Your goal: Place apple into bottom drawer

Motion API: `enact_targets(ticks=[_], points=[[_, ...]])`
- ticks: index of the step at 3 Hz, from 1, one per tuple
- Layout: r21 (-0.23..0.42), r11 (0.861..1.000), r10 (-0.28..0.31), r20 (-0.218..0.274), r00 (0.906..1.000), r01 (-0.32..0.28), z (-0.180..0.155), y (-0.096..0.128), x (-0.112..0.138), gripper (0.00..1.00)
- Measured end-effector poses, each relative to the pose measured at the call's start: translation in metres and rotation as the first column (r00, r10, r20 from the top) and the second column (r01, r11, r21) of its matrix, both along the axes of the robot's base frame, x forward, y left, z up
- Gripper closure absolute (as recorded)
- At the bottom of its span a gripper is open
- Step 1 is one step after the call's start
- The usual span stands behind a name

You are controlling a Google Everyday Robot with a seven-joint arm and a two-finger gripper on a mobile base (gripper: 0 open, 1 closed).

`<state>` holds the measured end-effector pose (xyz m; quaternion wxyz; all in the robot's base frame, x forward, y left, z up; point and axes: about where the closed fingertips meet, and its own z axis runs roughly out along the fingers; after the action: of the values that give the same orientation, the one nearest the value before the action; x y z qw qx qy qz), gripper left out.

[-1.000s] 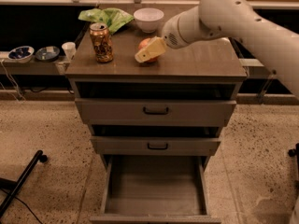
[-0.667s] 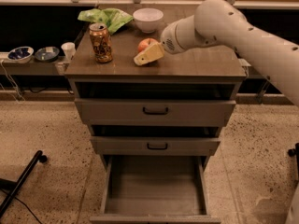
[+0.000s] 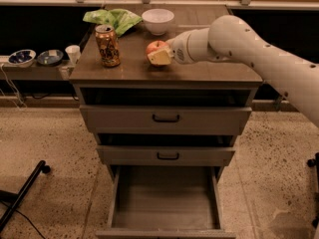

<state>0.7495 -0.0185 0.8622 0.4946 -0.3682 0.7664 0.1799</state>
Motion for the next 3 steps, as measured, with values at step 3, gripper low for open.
enact_targets(ticks=[3], points=[[0.055, 0.974, 0.211, 0.145, 0.9666, -0.221, 0.036, 0.017, -0.058, 1.0]])
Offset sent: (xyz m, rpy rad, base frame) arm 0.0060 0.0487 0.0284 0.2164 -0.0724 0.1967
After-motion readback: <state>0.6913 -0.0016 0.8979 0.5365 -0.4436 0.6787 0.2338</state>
